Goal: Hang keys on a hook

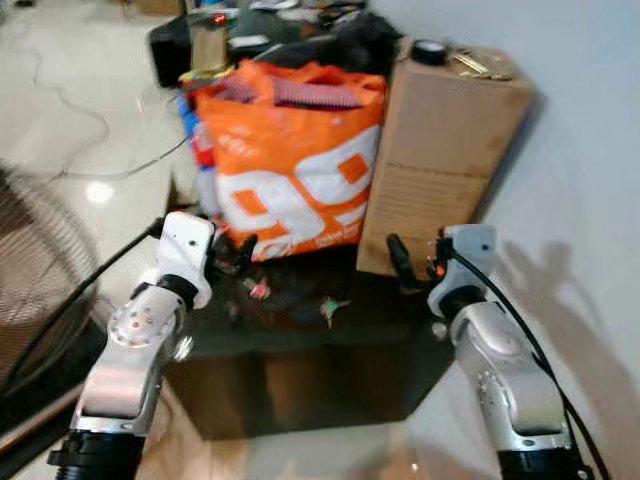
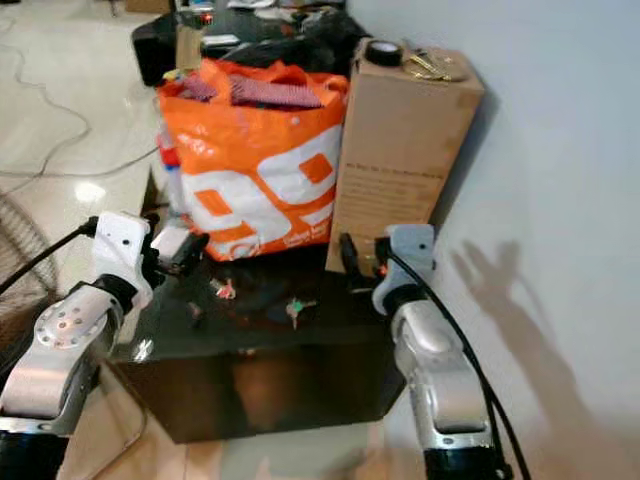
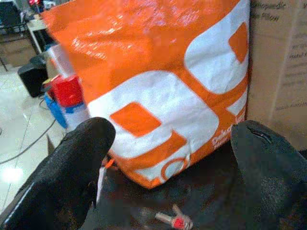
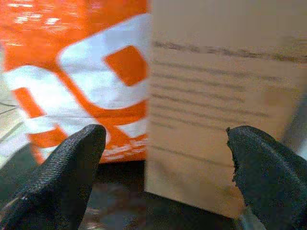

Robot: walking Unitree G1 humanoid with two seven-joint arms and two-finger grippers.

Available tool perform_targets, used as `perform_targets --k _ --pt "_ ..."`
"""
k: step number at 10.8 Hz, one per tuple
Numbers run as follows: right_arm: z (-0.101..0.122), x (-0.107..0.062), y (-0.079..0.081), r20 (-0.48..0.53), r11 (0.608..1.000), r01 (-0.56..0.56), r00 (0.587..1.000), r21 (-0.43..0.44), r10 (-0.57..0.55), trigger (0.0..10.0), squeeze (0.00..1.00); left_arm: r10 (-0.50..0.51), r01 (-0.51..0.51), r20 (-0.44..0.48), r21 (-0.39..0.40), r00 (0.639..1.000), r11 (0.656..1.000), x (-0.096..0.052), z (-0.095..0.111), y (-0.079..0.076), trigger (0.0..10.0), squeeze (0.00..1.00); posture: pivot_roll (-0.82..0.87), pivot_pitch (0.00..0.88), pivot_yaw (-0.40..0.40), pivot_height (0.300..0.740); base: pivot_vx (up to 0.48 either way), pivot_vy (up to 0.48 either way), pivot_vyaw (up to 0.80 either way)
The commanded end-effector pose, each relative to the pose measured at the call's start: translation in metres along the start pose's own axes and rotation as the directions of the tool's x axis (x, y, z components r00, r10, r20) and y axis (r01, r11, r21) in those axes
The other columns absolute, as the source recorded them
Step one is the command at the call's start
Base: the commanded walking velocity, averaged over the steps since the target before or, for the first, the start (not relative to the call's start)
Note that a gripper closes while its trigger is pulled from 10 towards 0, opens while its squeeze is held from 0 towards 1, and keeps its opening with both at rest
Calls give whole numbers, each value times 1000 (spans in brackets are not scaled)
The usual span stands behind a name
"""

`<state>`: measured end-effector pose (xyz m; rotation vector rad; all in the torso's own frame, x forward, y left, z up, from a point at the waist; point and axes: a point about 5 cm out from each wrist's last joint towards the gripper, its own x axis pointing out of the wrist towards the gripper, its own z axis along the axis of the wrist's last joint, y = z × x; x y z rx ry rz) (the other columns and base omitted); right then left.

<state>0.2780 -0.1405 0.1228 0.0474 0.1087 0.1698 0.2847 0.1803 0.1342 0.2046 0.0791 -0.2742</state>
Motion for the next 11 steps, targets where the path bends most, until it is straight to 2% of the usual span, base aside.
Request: perform_targets --k 1,5,9,10,11 --pt "3 -1 -8 8 1000 27 1000 -9 -27 10000 1000 -27 27 22 4 999 1000 3 5 -7 10000 0 -5 0 -39 740 330 0 0" --pt "3 0 -7 8 1000 15 1000 -16 -15 10000 1000 -26 26 23 4 999 1000 5 6 -7 10000 0 -4 0 -40 740 325 0 0" --pt "-1 -2 -6 -23 996 -63 998 -62 61 10000 1000 -27 27 27 5 999 1000 5 6 -7 10000 0 -4 0 -42 740 324 0 720" --pt "-7 -6 -11 -91 981 -135 988 -136 124 10000 1000 -33 33 29 6 999 999 6 6 -8 10000 0 -10 0 -38 740 322 0 0" --pt "-8 -8 -15 -117 967 -176 981 -185 156 10000 1000 -40 40 30 7 999 999 6 6 -9 10000 0 -10 0 -38 740 315 0 0"
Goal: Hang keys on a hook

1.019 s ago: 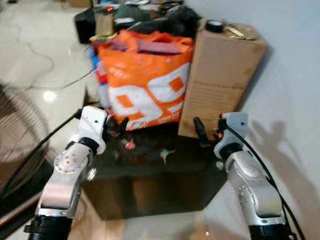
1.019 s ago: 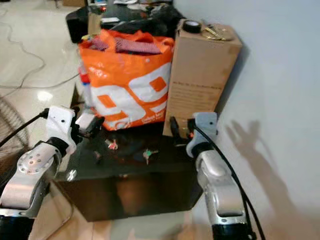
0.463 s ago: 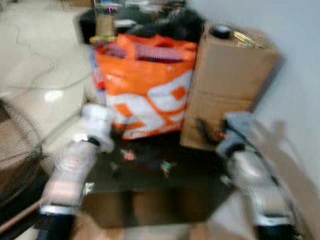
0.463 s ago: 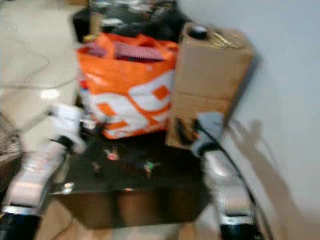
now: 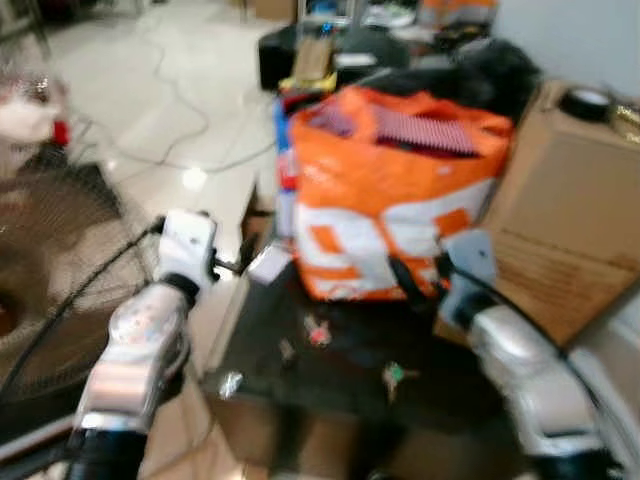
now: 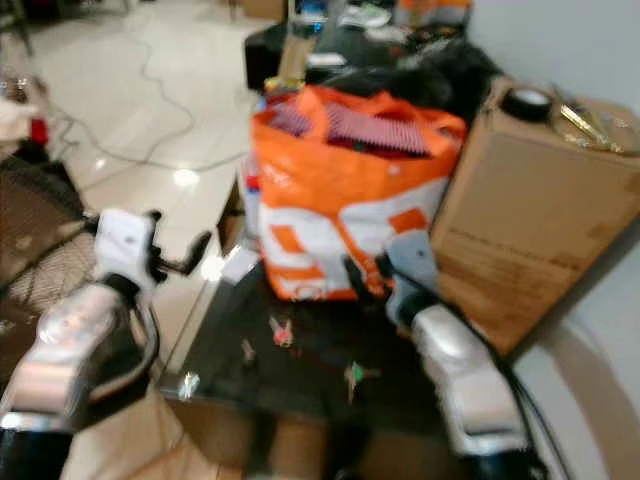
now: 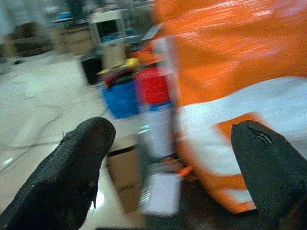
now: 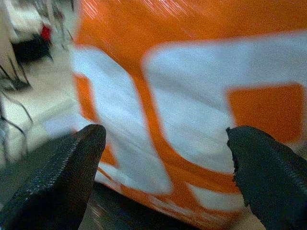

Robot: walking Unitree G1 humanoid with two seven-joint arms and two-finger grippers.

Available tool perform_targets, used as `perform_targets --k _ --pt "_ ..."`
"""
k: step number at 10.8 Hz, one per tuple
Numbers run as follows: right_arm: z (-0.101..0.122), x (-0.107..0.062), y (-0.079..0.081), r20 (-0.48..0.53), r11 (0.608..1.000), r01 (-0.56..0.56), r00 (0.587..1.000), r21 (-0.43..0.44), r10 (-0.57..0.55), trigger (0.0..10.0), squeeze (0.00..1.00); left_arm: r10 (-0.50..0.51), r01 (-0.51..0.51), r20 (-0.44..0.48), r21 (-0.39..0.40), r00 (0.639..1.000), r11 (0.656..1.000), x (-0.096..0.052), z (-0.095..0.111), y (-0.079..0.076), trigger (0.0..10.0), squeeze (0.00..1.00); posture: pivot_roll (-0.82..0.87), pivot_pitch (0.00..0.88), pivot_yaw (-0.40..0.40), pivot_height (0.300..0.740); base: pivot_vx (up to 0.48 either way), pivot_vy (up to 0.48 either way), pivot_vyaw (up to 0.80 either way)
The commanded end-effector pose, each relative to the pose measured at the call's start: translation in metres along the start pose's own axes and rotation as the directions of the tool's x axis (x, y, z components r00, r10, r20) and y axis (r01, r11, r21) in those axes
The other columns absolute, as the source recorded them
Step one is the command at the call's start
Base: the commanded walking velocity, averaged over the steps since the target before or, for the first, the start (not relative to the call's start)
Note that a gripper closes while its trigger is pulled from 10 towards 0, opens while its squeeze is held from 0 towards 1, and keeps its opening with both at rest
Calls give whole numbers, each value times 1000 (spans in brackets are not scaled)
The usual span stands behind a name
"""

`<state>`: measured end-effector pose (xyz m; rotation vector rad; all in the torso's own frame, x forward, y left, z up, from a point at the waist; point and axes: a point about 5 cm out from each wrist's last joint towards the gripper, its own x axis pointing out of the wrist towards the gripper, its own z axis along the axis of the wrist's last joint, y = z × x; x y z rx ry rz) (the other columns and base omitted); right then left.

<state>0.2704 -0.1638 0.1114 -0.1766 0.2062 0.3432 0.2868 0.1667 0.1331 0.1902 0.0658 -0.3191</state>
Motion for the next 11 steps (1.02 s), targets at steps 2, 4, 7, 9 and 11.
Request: perform_targets --k 2,4,7,9,11 --pt "8 3 0 -7 996 -75 997 -48 75 10000 1000 -63 63 9 33 998 997 2 4 -1 10000 0 -16 0 -35 740 122 0 0" --pt "8 6 -6 -105 989 -141 985 -51 135 10000 1000 -214 217 -59 57 975 974 0 -5 -9 10000 0 -29 0 -44 740 0 0 0" --pt "-10 7 2 -305 947 -319 898 41 316 10000 0 -433 457 -264 38 862 888 -13 -33 -24 10000 0 -77 0 -41 740 0 0 0" --pt "-26 22 17 -408 933 -354 843 66 349 10000 0 -550 587 -363 -10 752 809 -28 -46 -32 10000 0 -108 0 -54 740 0 0 0" --pt "-43 32 28 -463 930 -349 809 115 361 10000 0 -583 621 -386 -32 715 783 -35 -50 -32 10000 0 -114 0 -61 740 0 0 0"
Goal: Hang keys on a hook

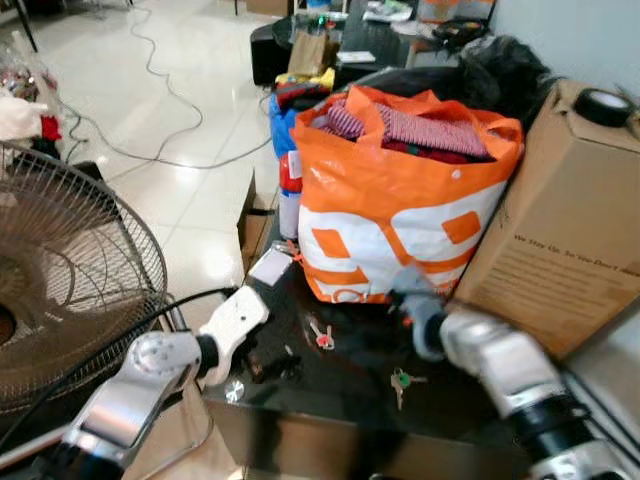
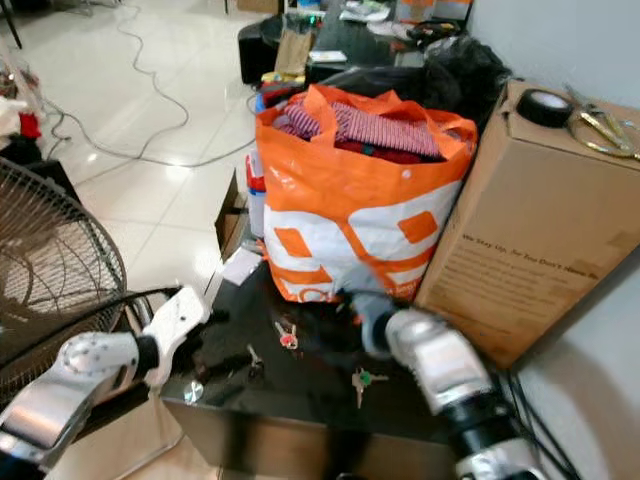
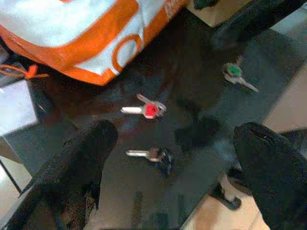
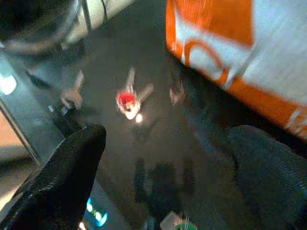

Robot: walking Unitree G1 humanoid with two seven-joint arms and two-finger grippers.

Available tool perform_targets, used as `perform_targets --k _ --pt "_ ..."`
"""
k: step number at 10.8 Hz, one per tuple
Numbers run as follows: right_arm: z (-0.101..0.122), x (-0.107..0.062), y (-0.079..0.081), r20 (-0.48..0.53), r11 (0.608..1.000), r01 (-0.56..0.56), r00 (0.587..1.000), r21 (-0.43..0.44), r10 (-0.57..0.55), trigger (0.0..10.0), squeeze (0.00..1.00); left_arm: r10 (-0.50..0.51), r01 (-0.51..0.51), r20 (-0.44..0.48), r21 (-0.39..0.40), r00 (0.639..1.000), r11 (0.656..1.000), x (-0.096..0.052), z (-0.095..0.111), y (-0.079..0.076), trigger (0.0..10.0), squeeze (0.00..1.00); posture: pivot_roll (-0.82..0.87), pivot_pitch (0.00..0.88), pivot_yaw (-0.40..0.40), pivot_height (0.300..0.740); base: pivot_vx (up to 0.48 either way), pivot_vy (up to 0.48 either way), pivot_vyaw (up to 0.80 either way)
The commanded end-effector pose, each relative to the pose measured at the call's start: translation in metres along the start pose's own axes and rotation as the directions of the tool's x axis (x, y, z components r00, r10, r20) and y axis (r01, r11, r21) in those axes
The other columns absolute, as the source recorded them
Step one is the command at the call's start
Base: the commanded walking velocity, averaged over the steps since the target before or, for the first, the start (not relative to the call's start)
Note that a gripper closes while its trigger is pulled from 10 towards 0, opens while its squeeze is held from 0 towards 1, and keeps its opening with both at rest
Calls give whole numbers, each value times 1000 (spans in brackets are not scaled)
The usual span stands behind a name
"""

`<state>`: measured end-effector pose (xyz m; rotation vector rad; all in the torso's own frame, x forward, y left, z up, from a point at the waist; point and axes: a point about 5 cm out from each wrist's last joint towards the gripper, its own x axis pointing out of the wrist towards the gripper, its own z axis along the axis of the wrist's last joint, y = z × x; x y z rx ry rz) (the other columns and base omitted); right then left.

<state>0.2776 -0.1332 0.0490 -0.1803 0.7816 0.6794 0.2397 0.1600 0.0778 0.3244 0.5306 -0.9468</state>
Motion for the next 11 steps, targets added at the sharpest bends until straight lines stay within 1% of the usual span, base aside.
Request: perform_targets --k 1,2,4,5,6,7,8,10,11 --pt "-7 6 -6 -39 999 35 999 -10 -36 10000 0 -50 50 13 11 999 999 -2 6 -6 10000 0 -124 0 -59 740 0 0 0" --pt "-20 11 -8 -93 999 43 995 28 -40 10000 0 -93 93 1 10 996 996 -4 5 -11 10000 0 -141 0 -53 740 0 0 0" --pt "-30 14 -8 -127 998 34 991 47 -28 10000 0 -111 111 1 8 994 994 -2 6 -16 10000 0 -142 0 -62 740 0 0 0" --pt "-44 17 -8 -184 998 35 983 46 -26 10000 0 -120 120 5 2 993 993 -1 7 -21 10000 0 -146 0 -69 740 0 0 0" --pt "-48 18 -10 -200 998 45 979 51 -34 7961 0 -127 127 5 -3 992 992 -2 8 -22 10000 0 -147 0 -69 740 0 0 0" --pt "-53 19 -14 -219 996 73 974 56 -59 4745 0 -154 154 -6 -15 988 988 -3 7 -25 10000 0 -157 0 -65 740 0 0 0" --pt "-54 21 -15 -219 994 85 973 63 -70 4314 0 -164 163 -15 -15 986 986 -3 7 -26 10000 0 -159 0 -63 740 0 0 0" --pt "-55 26 -15 -210 990 115 973 79 -96 4118 0 -155 155 -14 -15 988 988 -3 9 -24 10000 0 -147 0 -69 740 0 0 0" --pt "-58 28 -16 -218 988 129 970 81 -109 3725 0 -154 153 -17 -18 988 988 -4 9 -24 10000 0 -146 0 -71 740 0 0 0"
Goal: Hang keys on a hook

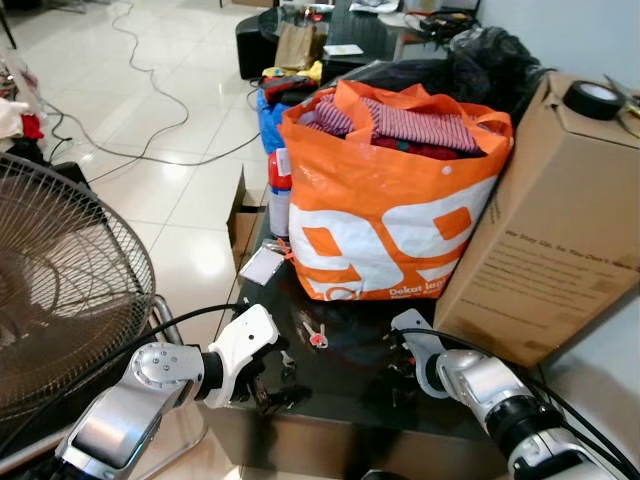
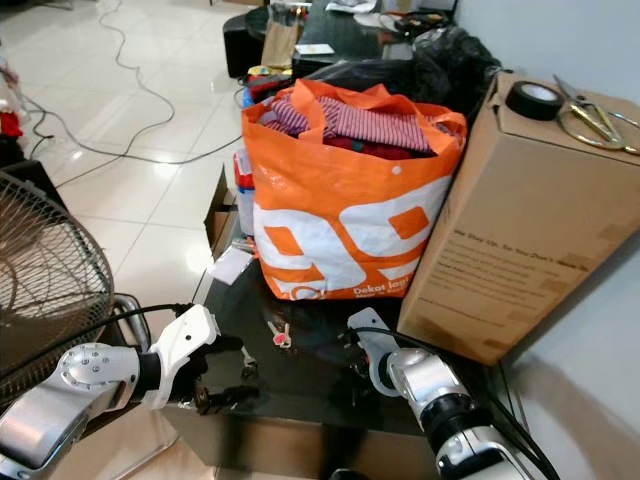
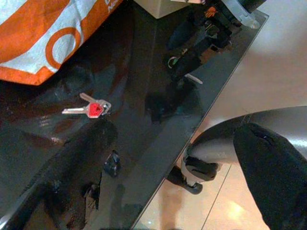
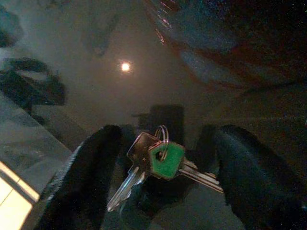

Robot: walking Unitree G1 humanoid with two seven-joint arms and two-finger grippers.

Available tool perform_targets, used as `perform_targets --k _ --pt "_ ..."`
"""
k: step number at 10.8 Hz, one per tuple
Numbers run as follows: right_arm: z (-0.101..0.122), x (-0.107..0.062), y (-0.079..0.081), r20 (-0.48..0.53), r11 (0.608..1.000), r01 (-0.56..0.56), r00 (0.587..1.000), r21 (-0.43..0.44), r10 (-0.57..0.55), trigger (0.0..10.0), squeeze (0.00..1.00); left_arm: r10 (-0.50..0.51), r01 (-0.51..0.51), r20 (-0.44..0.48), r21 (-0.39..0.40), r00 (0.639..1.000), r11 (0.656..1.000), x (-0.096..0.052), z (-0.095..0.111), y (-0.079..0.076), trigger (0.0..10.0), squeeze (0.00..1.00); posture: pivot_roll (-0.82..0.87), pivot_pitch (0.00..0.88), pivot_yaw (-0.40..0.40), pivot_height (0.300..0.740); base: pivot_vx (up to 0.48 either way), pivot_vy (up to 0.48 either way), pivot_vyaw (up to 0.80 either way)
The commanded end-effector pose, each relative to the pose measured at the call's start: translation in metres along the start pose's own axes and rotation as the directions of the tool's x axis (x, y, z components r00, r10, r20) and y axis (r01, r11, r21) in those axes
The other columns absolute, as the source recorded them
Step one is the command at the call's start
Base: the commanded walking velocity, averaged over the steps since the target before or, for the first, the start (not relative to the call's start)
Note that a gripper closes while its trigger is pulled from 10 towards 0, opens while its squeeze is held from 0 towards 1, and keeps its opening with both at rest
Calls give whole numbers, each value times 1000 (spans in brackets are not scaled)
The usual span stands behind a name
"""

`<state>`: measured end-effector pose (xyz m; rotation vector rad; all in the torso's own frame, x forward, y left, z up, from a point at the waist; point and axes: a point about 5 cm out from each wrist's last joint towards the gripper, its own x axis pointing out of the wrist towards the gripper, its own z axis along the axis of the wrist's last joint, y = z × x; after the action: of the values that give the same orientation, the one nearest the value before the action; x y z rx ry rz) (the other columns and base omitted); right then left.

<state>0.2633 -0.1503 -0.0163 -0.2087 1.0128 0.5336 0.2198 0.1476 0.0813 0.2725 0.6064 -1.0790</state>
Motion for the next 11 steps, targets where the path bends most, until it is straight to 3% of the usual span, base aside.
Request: perform_targets --k 1,3,4,6,11 --pt "1 -1 -6 5 999 32 999 3 -32 3333 0 -3 3 11 16 1000 1000 -2 5 -1 10000 0 -145 0 -72 740 0 0 0" --pt "-3 2 -7 -3 998 60 998 15 -60 2549 0 -3 3 9 12 1000 1000 -2 5 -1 10000 0 -142 0 -73 740 0 0 0" --pt "-5 4 -8 -14 997 71 997 8 -71 1373 0 -3 3 9 11 1000 1000 -2 5 -1 10000 0 -139 0 -75 740 0 0 0" --pt "-11 5 -11 -33 997 76 997 -8 -77 235 0 -3 3 7 8 1000 1000 -2 5 -2 10000 0 -137 0 -76 740 0 0 0" --pt "-13 4 -14 -40 997 74 996 -12 -74 0 0 1 -1 14 6 1000 1000 0 4 -3 10000 0 -142 0 -75 740 0 0 0"
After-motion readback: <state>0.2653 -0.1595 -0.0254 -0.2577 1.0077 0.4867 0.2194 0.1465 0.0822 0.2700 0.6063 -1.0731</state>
